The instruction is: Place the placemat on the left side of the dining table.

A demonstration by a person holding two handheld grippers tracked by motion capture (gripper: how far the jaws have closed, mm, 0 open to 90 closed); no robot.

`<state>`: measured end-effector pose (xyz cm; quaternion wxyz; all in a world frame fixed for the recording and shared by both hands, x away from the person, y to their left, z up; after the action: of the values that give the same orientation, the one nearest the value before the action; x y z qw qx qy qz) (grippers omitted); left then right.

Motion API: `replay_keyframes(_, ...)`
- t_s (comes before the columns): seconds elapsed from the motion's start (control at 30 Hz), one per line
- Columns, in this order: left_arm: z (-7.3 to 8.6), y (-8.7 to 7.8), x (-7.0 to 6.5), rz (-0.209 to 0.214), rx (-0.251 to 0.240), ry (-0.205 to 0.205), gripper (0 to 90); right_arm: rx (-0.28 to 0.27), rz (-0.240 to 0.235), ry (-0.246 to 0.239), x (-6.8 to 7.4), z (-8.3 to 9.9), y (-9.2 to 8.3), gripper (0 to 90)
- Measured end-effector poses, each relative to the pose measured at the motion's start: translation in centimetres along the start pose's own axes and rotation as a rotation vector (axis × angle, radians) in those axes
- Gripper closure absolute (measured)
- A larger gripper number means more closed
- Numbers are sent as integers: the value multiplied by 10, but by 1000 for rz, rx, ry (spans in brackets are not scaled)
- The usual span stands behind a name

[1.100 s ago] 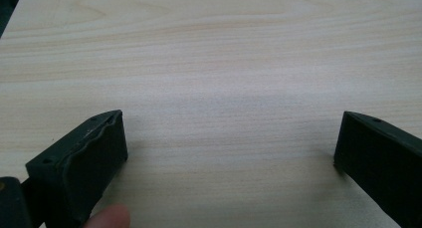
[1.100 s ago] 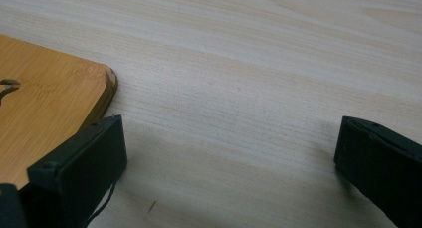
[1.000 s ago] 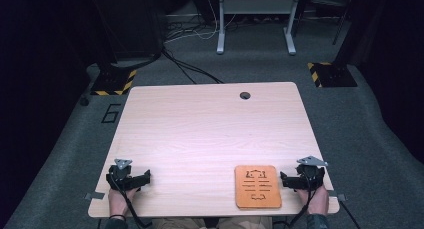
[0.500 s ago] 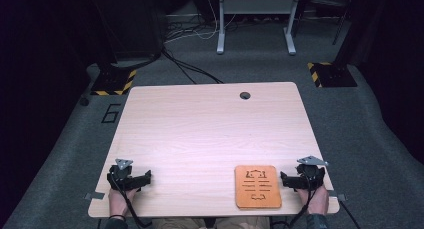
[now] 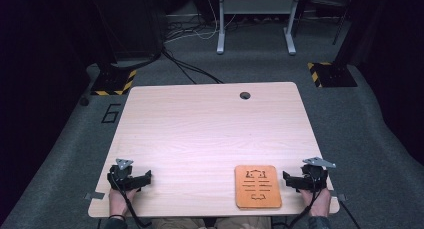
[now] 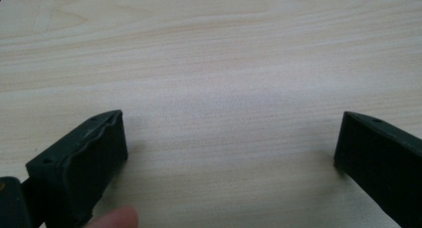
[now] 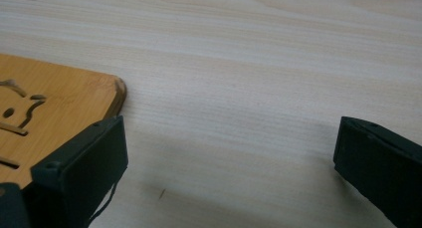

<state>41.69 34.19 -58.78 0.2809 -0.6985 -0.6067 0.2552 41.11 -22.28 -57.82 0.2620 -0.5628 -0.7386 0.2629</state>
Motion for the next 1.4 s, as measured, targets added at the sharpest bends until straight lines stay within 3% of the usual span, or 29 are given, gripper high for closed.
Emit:
replay_keyframes(0.23, 0, 0, 0, 0, 0, 0, 0, -3, -39, -3, 16, 1, -6, 9)
replay_keyframes(0.53, 0, 0, 0, 0, 0, 0, 0, 44, -94, -35, 42, 4, -3, 18)
replay_keyframes(1.03, 0, 0, 0, 0, 0, 0, 0, 70, -98, -85, 51, 9, -3, 24)
replay_keyframes(1.4, 0, 0, 0, 0, 0, -1, 0, 88, -105, -82, 43, 10, -5, 26)
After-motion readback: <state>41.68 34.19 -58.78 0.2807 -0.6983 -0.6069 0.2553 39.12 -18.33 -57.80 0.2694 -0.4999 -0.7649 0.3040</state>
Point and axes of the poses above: each handheld gripper's, and its own axes: y roughly forward along the jaws, z roughly out of its underside, x roughly to its left, the point moved 8 cm from there along y, roughly forward along the jaws, and after that the axes turned 1 degree about z, right-handed, at the moved point
